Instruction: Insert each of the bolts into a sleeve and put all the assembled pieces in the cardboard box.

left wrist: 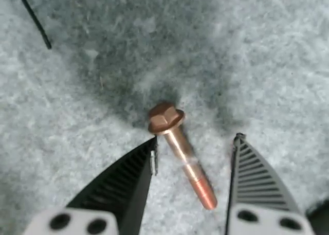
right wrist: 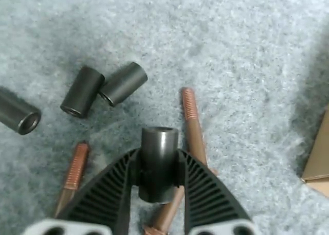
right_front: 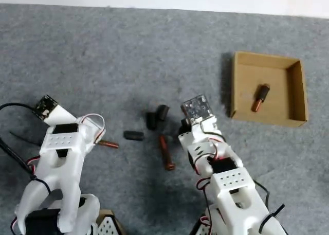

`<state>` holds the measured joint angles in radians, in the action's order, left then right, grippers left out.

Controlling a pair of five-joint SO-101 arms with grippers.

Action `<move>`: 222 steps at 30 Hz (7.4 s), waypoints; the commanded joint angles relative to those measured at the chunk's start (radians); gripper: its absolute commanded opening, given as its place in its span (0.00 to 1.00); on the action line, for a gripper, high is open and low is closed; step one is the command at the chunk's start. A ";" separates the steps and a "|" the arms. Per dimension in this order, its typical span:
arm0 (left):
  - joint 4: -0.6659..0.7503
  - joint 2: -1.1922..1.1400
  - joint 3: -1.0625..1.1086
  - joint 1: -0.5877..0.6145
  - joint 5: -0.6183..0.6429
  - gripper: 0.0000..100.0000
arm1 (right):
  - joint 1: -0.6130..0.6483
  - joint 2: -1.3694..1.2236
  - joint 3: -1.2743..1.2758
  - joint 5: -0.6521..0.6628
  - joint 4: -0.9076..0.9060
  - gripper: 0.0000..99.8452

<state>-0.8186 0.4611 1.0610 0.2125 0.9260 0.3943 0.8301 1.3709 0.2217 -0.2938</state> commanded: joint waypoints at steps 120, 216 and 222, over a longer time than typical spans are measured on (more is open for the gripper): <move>0.384 1.362 0.608 -0.631 0.000 0.00 | 0.285 1.001 0.375 0.146 -0.375 0.00; 0.235 1.356 0.634 -0.763 -0.094 0.00 | 0.280 1.004 0.329 0.137 -0.420 0.00; 0.218 1.354 0.634 -0.768 -0.097 0.00 | 0.277 1.004 0.332 0.137 -0.420 0.00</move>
<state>-0.5823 1.8098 1.6763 -0.5271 0.8401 0.6813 1.8136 1.6747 0.3598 -0.7311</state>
